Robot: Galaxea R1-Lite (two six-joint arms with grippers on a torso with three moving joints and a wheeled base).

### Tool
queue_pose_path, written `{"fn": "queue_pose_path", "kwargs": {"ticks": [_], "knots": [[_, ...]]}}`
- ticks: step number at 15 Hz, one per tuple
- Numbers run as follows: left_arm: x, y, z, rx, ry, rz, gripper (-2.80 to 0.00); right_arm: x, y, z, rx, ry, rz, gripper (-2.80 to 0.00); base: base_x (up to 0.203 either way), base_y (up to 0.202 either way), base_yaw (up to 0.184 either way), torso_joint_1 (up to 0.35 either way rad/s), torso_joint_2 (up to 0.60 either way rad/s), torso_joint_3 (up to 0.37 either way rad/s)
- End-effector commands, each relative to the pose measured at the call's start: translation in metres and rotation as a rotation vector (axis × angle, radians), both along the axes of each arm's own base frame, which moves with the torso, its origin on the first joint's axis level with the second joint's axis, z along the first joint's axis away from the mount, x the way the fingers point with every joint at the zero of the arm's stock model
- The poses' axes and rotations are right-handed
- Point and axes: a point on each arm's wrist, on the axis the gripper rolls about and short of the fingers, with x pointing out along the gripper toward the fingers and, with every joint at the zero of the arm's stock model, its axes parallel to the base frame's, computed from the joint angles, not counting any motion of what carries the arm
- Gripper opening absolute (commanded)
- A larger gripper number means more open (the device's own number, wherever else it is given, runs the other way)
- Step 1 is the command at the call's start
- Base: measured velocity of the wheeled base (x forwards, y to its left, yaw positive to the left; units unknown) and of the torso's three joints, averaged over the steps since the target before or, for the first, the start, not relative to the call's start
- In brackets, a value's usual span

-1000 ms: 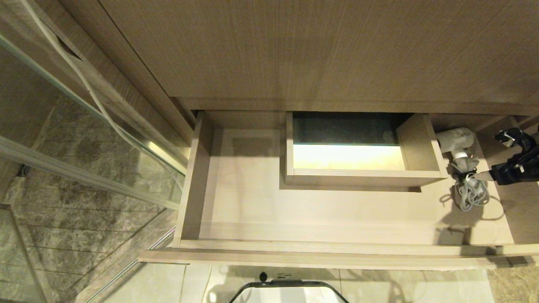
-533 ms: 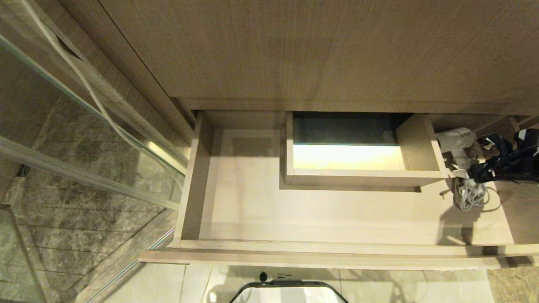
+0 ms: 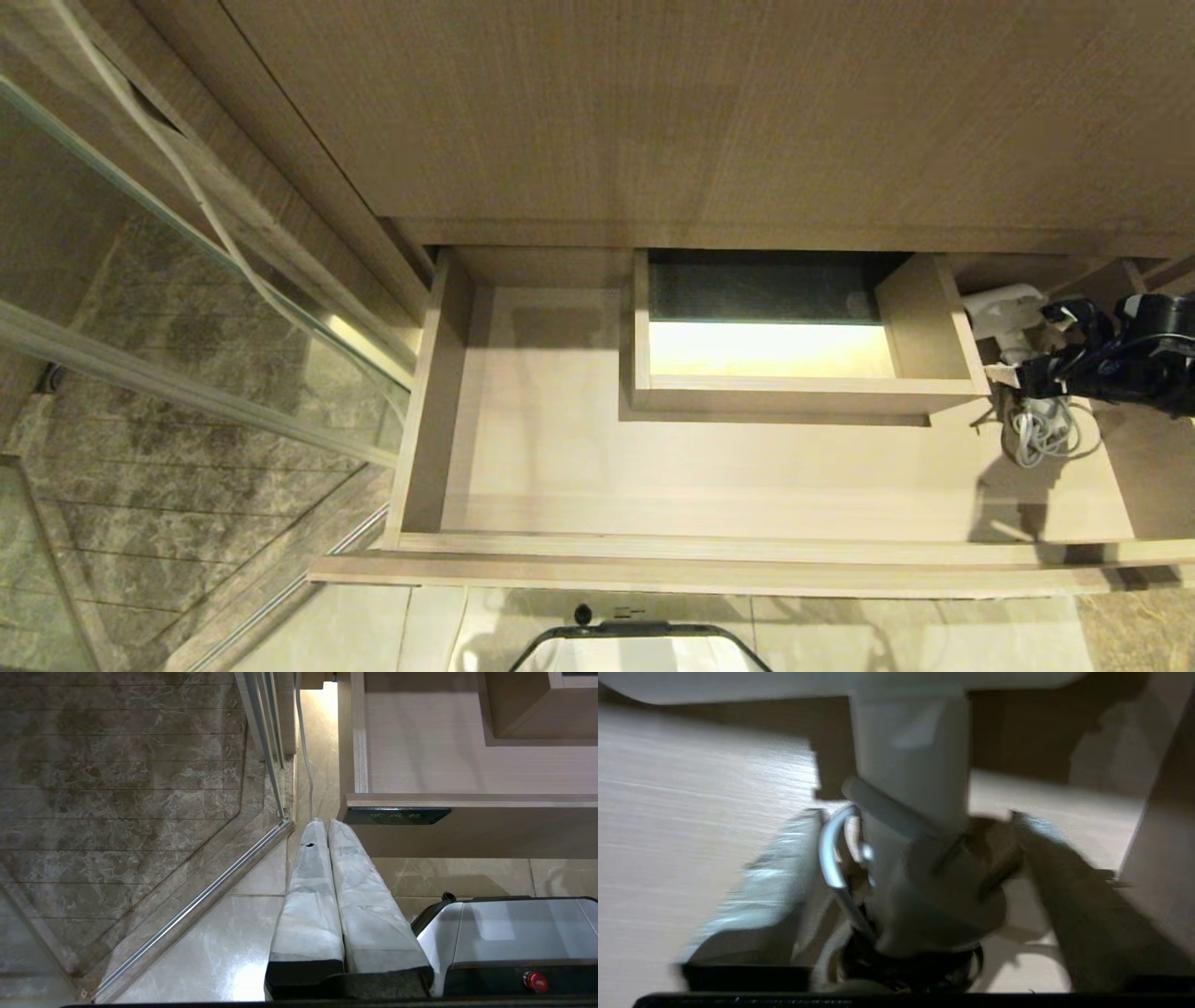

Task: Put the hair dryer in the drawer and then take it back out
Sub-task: Take the hairdryer out

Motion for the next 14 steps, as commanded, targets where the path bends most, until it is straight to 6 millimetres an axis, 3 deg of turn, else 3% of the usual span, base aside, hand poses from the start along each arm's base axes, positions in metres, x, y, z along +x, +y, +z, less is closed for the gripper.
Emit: {"fn": "queue_pose_path", "kwargs": {"ticks": [1,7,14], "knots": [[0.0,0.0,0.0,0.0,0.0,0.0,-2.8,-0.001,0.0,-0.004,-0.002,0.014,-0.002,-2.8,0.0,0.0,0.0,0.0,0.0,0.0],[0.0,0.0,0.0,0.0,0.001,0.0,-2.8,-0.02,0.01,0.057,-0.046,-0.019,-0.008,-2.8,0.0,0.0,0.0,0.0,0.0,0.0],[0.0,0.0,0.0,0.0,-0.001,0.001,-2.8,-0.084,0.039,0.135,-0.047,0.038,-0.012,-2.8,0.0,0.0,0.0,0.0,0.0,0.0]]}}
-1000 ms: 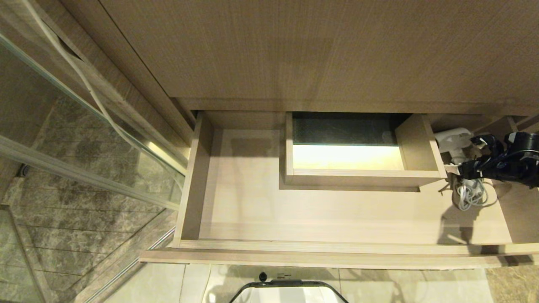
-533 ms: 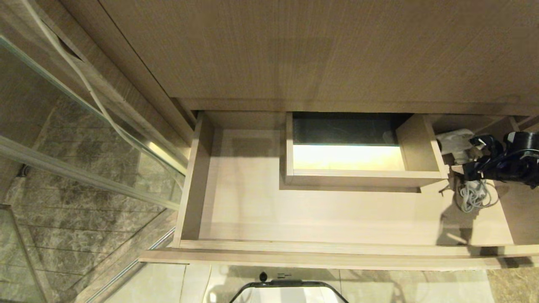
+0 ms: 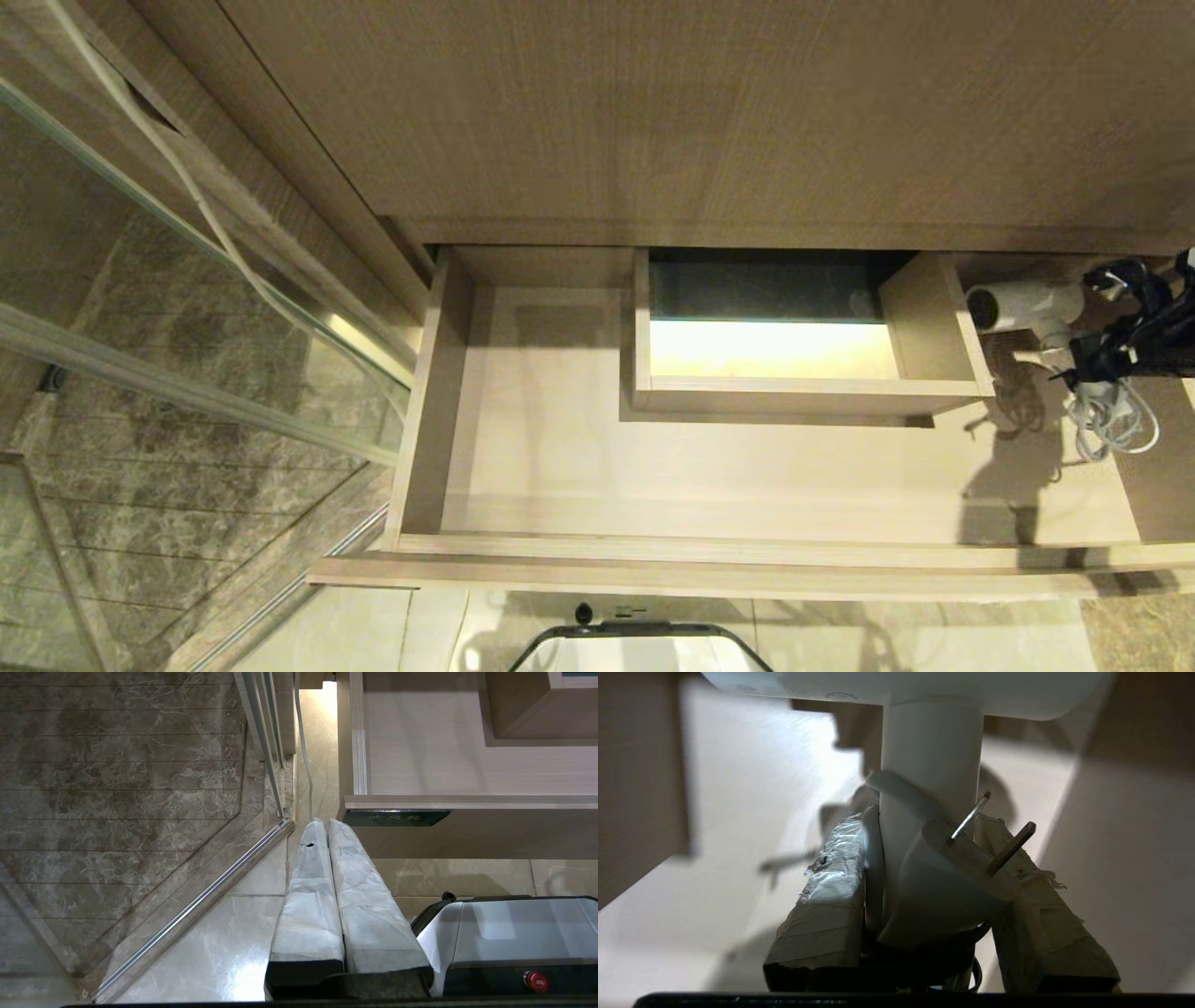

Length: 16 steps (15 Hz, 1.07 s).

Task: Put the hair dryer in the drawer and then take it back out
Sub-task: Take the hairdryer out, then place it on the countertop

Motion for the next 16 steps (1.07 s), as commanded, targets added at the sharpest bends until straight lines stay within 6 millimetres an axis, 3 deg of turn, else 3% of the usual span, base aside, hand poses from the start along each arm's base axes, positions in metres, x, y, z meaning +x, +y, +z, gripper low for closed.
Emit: {"fn": "queue_pose_path", "kwargs": {"ticks": [1,4,10,13,16], "knots": [[0.0,0.0,0.0,0.0,0.001,0.001,-2.8,-0.034,0.016,0.044,-0.046,0.006,0.005,-2.8,0.0,0.0,0.0,0.0,0.0,0.0],[0.0,0.0,0.0,0.0,0.001,0.0,-2.8,-0.072,0.034,0.074,-0.139,0.1,-0.001,-2.8,0.0,0.0,0.0,0.0,0.0,0.0],[0.0,0.0,0.0,0.0,0.001,0.001,-2.8,-0.14,0.066,0.147,-0.284,-0.087,-0.052,-2.8,0.0,0.0,0.0,0.0,0.0,0.0],[0.0,0.0,0.0,0.0,-0.001,-0.001,-2.8,-0.19,0.085,0.166,-0.341,-0.154,-0.104,-2.8,0.0,0.0,0.0,0.0,0.0,0.0],[0.0,0.0,0.0,0.0,-0.001,-0.001,-2.8,-0.239,0.106,0.168,-0.428,-0.166,-0.143,-2.8,0.0,0.0,0.0,0.0,0.0,0.0]]}}
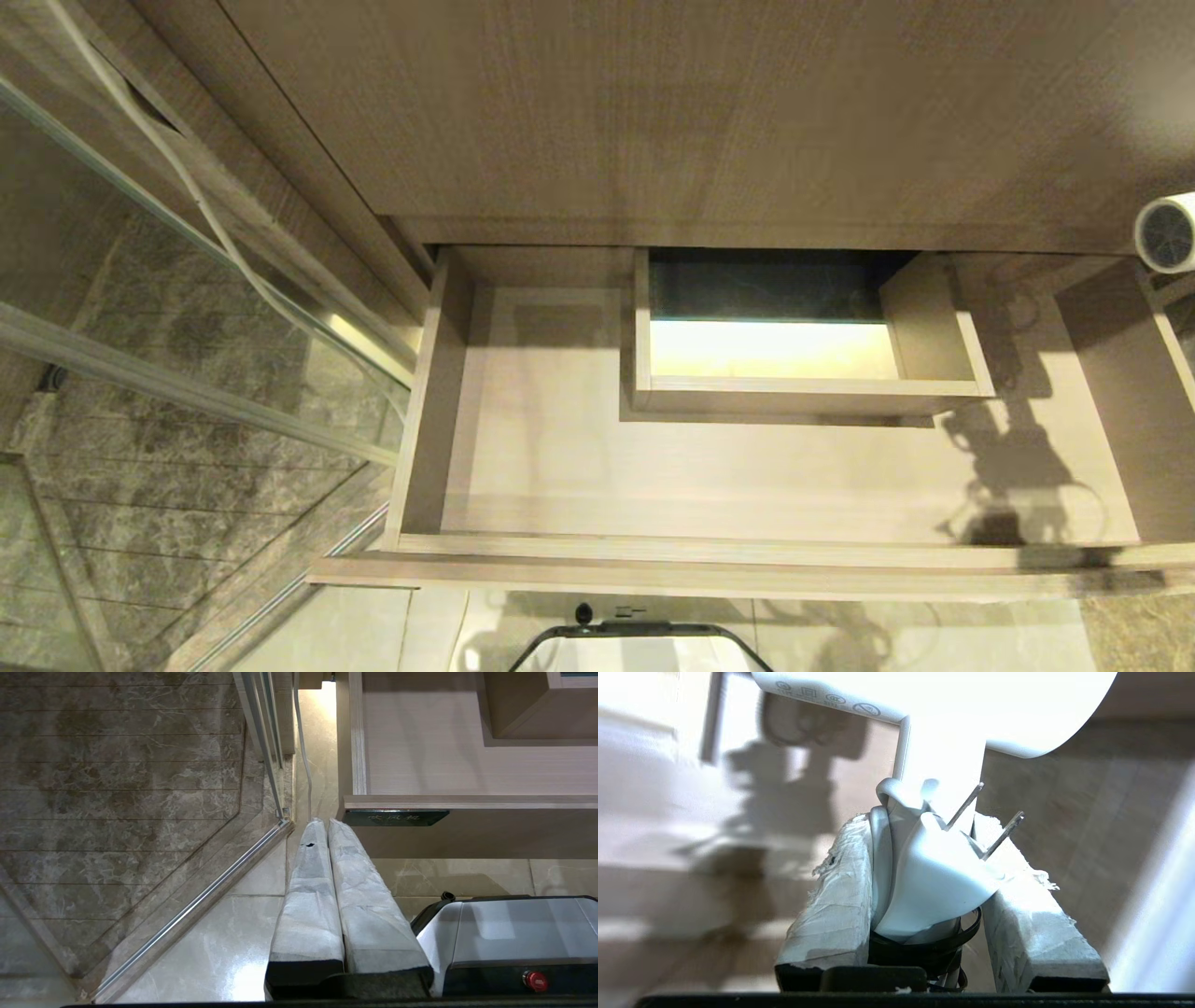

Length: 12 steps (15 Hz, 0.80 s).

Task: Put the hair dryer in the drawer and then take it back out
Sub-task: Place it on the countertop

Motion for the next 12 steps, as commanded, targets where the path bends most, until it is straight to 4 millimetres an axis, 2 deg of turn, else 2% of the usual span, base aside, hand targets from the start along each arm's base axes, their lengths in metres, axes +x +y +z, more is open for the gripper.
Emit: {"fn": "queue_pose_path", "kwargs": {"ticks": [1,7,10,12], "knots": [[0.0,0.0,0.0,0.0,0.001,0.0,-2.8,-0.051,0.032,0.011,-0.091,-0.058,-0.025,-2.8,0.0,0.0,0.0,0.0,0.0,0.0],[0.0,0.0,0.0,0.0,0.0,-0.001,-2.8,-0.117,0.086,-0.002,-0.171,-0.103,-0.031,-2.8,0.0,0.0,0.0,0.0,0.0,0.0],[0.0,0.0,0.0,0.0,0.0,0.0,-2.8,-0.14,0.105,0.001,-0.21,-0.175,-0.067,-2.8,0.0,0.0,0.0,0.0,0.0,0.0],[0.0,0.0,0.0,0.0,0.0,-0.001,-2.8,-0.151,0.114,0.005,-0.222,-0.236,-0.097,-2.8,0.0,0.0,0.0,0.142,-0.24,-0.067]]}}
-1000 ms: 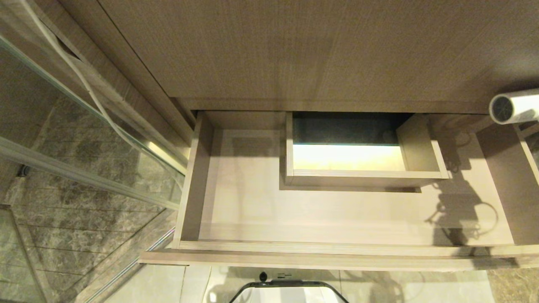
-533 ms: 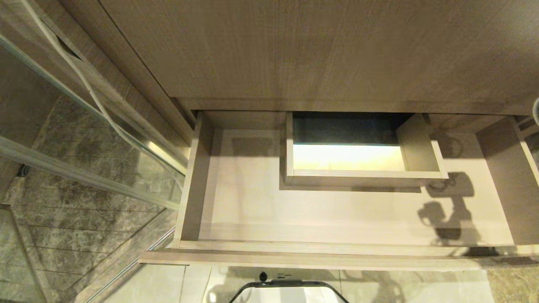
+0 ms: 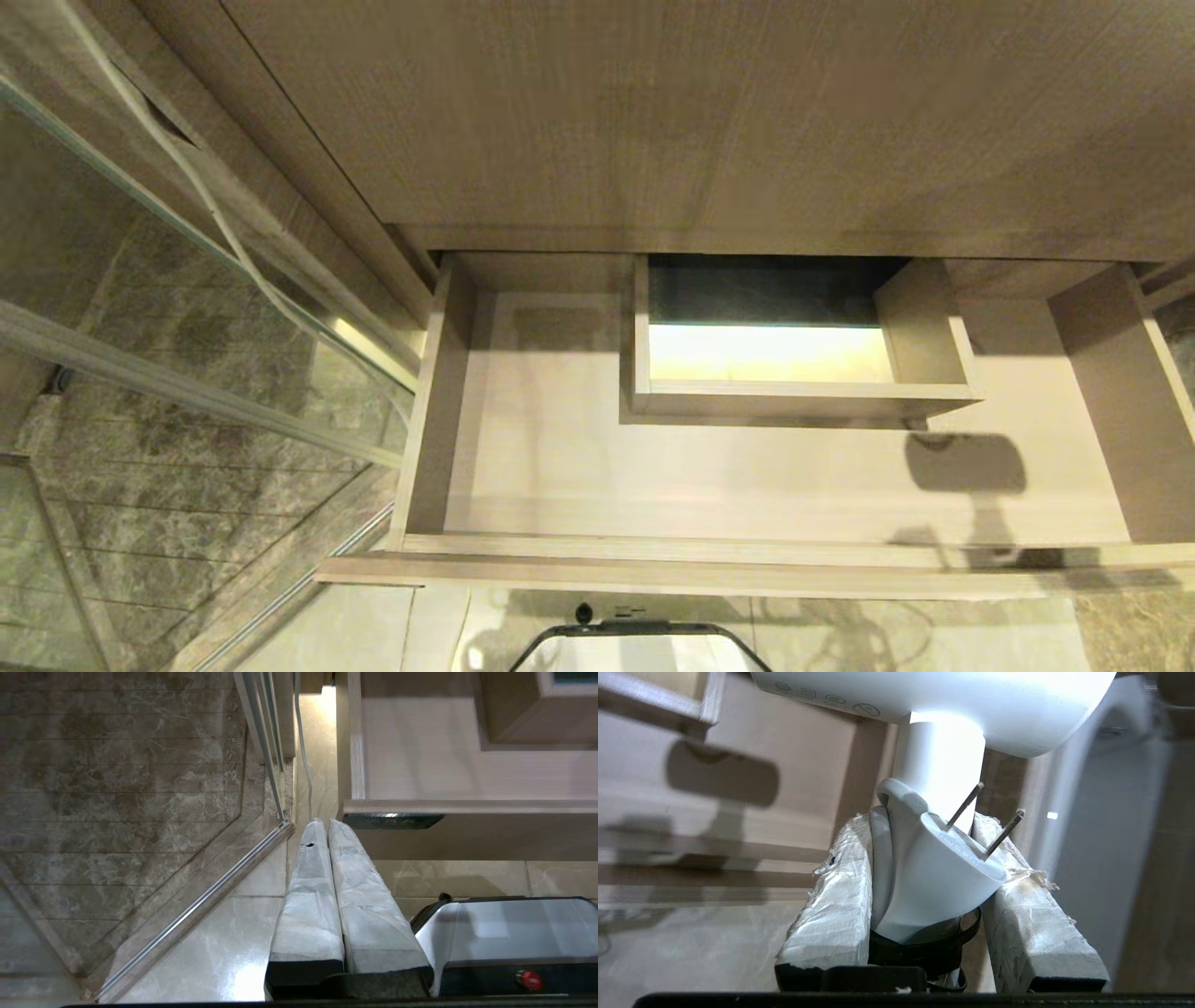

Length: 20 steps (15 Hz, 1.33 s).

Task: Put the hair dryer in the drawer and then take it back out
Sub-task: Place it on the countertop

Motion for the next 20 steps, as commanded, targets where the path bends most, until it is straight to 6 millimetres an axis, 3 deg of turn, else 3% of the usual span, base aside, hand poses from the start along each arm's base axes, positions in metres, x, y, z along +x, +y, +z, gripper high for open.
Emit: {"fn": "queue_pose_path", "kwargs": {"ticks": [1,9,20], "knots": [[0.0,0.0,0.0,0.0,0.0,0.001,-2.8,-0.022,0.02,0.005,-0.05,-0.093,-0.026,-2.8,0.0,0.0,0.0,0.225,-0.41,-0.16],[0.0,0.0,0.0,0.0,0.002,0.001,-2.8,-0.035,0.032,0.013,-0.14,-0.235,-0.028,-2.8,0.0,0.0,0.0,0.208,-0.48,-0.203],[0.0,0.0,0.0,0.0,0.001,0.0,-2.8,-0.017,0.015,0.038,-0.192,-0.32,-0.023,-2.8,0.0,0.0,0.0,0.347,-0.55,-0.251]]}}
